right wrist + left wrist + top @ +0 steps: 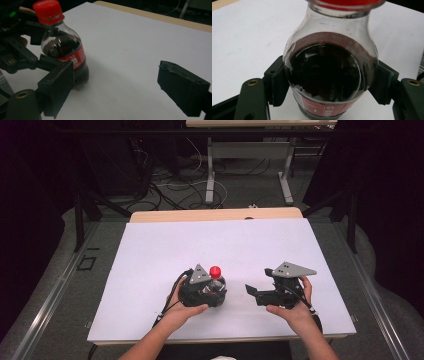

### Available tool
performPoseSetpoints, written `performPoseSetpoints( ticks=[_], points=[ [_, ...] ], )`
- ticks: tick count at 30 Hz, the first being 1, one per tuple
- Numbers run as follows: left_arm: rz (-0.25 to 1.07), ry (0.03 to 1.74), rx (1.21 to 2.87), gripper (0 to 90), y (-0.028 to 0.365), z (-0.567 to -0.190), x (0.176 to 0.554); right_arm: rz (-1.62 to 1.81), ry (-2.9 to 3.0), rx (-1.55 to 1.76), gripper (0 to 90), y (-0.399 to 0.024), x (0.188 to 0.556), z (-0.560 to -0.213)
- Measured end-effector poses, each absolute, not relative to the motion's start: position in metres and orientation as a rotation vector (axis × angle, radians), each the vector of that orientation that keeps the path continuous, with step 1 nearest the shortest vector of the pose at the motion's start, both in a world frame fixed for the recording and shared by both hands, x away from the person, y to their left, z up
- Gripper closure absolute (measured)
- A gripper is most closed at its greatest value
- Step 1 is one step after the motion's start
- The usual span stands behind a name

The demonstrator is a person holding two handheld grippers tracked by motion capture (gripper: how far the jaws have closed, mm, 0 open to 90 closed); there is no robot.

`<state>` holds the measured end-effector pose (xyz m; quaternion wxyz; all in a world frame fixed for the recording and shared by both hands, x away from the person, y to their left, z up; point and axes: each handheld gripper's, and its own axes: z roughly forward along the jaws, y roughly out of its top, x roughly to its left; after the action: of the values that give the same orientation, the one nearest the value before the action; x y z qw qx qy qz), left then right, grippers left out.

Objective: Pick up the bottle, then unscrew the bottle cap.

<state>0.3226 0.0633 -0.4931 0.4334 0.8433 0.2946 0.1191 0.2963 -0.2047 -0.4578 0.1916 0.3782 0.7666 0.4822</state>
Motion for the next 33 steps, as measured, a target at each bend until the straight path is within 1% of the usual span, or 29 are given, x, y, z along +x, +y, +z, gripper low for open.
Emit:
performPoseSetpoints(
  ticks=[3,10,14,15,16,22,23,24,28,33],
  points=[
    [0.275,0.726,2.101,29.2,0.06,-0.493,0.319,1.384,2.141,1.041,14.9,-0.199,0.294,-0.453],
    [0.283,0.722,2.078,29.2,0.058,-0.491,0.316,1.399,2.156,1.0,16.0,-0.184,0.293,-0.443],
    [0.288,0.717,2.087,29.3,0.057,-0.492,0.315,1.414,2.173,0.983,21.4,-0.177,0.294,-0.437],
    [0.27,0.717,2.099,29.3,0.057,-0.491,0.315,1.413,2.178,0.975,22.8,-0.174,0.294,-0.435],
    [0.284,0.719,2.086,29.2,0.056,-0.493,0.315,1.409,2.176,0.968,24.0,-0.172,0.294,-0.434],
    [0.288,0.715,2.088,29.3,0.055,-0.493,0.314,1.387,2.211,0.953,24.3,-0.16,0.297,-0.43],
    [0.277,0.719,2.094,29.3,0.054,-0.493,0.313,1.394,2.208,0.952,25.5,-0.159,0.298,-0.43],
    [0.277,0.719,2.094,29.3,0.054,-0.493,0.313,1.394,2.219,0.963,28.7,-0.157,0.298,-0.429],
    [0.275,0.719,2.108,29.3,0.054,-0.494,0.313,1.399,2.239,0.937,29.3,-0.149,0.297,-0.427],
    [0.289,0.722,2.098,29.3,0.051,-0.496,0.312,1.4,2.233,0.9,34.7,-0.14,0.297,-0.426]
  ],
)
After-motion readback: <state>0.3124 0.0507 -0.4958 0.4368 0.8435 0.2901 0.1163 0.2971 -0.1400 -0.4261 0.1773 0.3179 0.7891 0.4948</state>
